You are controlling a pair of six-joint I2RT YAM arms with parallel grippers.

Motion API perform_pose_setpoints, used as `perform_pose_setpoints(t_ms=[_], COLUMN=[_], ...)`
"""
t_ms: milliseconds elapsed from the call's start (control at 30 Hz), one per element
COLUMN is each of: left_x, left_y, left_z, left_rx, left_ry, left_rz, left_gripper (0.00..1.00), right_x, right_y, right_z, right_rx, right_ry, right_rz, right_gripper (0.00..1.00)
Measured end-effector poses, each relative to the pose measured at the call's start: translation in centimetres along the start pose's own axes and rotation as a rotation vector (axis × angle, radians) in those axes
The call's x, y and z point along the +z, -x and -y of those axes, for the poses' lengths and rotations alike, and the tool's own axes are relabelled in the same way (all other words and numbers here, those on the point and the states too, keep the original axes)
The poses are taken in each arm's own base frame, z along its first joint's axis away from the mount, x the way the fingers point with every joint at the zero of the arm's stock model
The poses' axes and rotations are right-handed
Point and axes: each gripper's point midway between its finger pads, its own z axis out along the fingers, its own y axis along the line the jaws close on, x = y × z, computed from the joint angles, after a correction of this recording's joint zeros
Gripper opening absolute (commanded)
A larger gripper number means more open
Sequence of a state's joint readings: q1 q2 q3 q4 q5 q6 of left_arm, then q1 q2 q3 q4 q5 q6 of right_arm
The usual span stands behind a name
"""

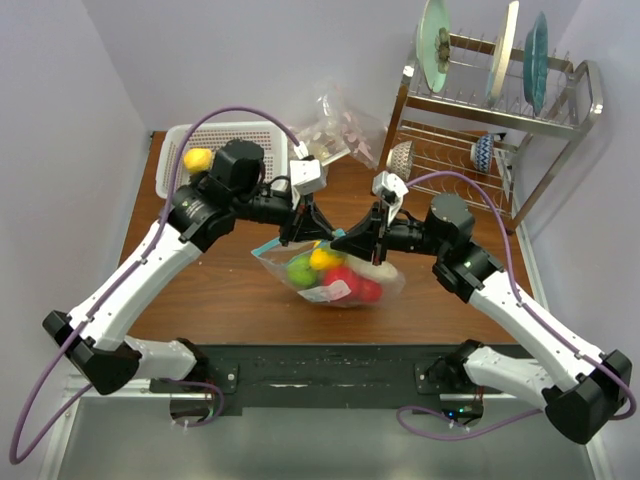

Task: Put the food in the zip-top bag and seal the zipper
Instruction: Zip the zipper food storage bag at the center of the board.

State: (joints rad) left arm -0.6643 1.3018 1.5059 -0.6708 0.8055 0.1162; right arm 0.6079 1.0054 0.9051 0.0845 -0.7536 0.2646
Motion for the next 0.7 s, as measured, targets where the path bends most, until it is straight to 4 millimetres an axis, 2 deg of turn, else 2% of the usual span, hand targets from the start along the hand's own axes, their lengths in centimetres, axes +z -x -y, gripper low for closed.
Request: perform_pose_setpoints(t_ms=[467,700], left_x=[0.0,-0.7], left_y=[-0.8,-0.6], left_z=[-0.8,-1.2], left_rx=[0.034,0.046], left_ry=[0.055,0.102], left_rz=[0.028,0.039], left_gripper=[0.00,0.00], right_x=[-1.3,-2.6], right_y=[1.1,3.1], right_z=[1.3,2.1], right_rx=[0.010,-0.021], right_ry=[-0.164,-0.278], right_rz=[0.025,0.078], right_gripper=[0.00,0.00])
